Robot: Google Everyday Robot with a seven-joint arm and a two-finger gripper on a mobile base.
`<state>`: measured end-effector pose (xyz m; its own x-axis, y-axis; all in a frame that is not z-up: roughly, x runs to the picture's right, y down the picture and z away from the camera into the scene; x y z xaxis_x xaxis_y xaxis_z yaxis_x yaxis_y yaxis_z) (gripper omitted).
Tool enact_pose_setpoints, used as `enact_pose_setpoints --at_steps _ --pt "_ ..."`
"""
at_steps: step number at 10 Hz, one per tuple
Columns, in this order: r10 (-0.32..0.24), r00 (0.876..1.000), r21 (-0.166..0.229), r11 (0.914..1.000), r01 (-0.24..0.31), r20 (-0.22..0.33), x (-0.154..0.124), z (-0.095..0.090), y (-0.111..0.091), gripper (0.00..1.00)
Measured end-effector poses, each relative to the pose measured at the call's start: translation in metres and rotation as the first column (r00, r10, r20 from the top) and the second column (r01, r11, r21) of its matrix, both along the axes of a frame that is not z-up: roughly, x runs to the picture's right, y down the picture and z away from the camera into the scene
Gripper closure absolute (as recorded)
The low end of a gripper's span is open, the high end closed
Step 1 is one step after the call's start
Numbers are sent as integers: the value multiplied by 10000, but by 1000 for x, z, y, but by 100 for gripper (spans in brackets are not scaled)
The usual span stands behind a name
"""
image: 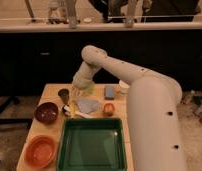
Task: Place banana in purple bowl
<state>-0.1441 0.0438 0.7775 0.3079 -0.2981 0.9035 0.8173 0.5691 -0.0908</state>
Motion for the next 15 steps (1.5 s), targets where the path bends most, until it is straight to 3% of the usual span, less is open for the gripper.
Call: enact_pose_setpoints --at_steps 3,12,15 --pt "-245 9990 -155 9996 251 373 -29 10 3 100" --pt "-319 9988 -212 9992 327 368 -26 14 3 100" --pt "-712 9935 -250 9970 737 892 -62 16 3 100"
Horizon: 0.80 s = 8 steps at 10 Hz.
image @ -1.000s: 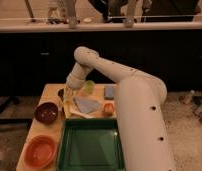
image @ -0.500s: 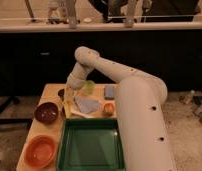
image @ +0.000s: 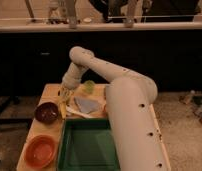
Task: Place banana in purple bowl
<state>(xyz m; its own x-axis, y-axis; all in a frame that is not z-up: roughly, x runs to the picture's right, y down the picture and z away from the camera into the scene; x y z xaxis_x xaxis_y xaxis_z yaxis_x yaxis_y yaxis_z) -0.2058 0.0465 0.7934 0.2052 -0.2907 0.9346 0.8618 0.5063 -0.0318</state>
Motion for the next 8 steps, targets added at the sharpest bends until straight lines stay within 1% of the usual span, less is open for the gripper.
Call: enact_pose_setpoints --at_steps 4,5,8 --pt "-619 9956 -5 9981 621 706 -42 -2 1 100" --pt "-847 9917 -32 9963 854 970 -56 -3 3 100" --pt "-1237 9830 -230 9915 1279 1355 -76 2 12 100"
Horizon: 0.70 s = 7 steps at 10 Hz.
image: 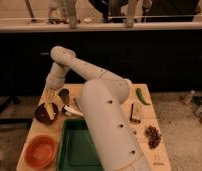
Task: Place banana in purple bowl
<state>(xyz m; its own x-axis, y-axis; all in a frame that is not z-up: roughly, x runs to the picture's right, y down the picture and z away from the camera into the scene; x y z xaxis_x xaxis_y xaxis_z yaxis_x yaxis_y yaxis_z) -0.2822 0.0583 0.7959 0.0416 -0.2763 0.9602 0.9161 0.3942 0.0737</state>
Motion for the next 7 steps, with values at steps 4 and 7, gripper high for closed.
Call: enact_pose_setpoints --at_steps 4,7 --pt "-321 9992 -187 9993 326 244 -12 5 13 100" --pt "-339 9983 245 9992 328 473 -21 -2 13 100"
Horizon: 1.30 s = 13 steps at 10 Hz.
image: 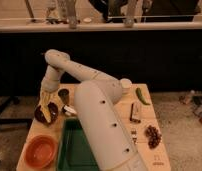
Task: Place banana in purple bowl
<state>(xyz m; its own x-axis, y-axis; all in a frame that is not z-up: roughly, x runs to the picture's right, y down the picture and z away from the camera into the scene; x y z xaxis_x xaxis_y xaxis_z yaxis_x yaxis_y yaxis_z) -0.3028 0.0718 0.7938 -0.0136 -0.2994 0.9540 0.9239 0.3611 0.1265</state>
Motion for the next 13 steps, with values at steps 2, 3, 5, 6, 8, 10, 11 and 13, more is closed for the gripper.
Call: enact_pose_setpoints --at_steps 2,3,5,6,8,10,11,13 --pt "-22 9999 137 9999 20 113 -4 -3 0 100" --pt "-33 9998 189 9998 30 176 -6 -3 0 100" --pt "-56 9995 244 9997 48 321 -14 -4 -1 100" --pt "-64 9994 253 9997 55 354 -16 -3 -2 100" --pt "-46 9993 246 9997 36 372 -17 -2 -3 98" --pt "-49 9993 242 9997 40 369 -17 -2 -2 79" --pt "-50 9993 241 9997 41 369 -17 -2 -2 71" --pt "-61 9993 242 9997 52 376 -18 -2 -2 51"
